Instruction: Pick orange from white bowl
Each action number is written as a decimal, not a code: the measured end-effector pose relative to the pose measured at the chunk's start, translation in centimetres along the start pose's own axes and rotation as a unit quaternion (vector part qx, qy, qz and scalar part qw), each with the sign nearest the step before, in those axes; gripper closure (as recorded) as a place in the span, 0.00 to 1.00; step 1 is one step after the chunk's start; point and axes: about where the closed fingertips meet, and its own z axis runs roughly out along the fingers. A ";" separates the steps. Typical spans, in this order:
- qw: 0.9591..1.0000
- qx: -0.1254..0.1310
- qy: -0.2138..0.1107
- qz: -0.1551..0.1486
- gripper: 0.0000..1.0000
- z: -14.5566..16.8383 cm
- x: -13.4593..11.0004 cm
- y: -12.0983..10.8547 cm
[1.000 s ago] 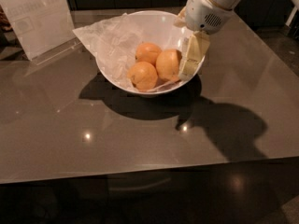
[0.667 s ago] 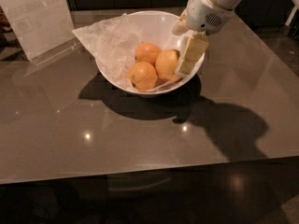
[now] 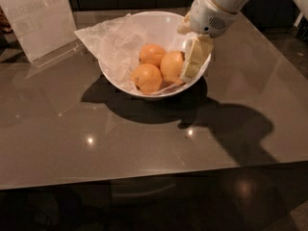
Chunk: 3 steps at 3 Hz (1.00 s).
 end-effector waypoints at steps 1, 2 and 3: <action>1.000 -0.003 -0.005 0.003 0.04 1.0 -0.2 -0.7; 1.000 -0.006 -0.010 0.012 0.05 1.9 0.0 -1.3; 1.000 -0.008 -0.011 0.022 0.03 2.9 0.3 -2.1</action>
Offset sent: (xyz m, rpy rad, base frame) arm 0.0236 0.0064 -0.0215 0.0365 0.0371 -0.0274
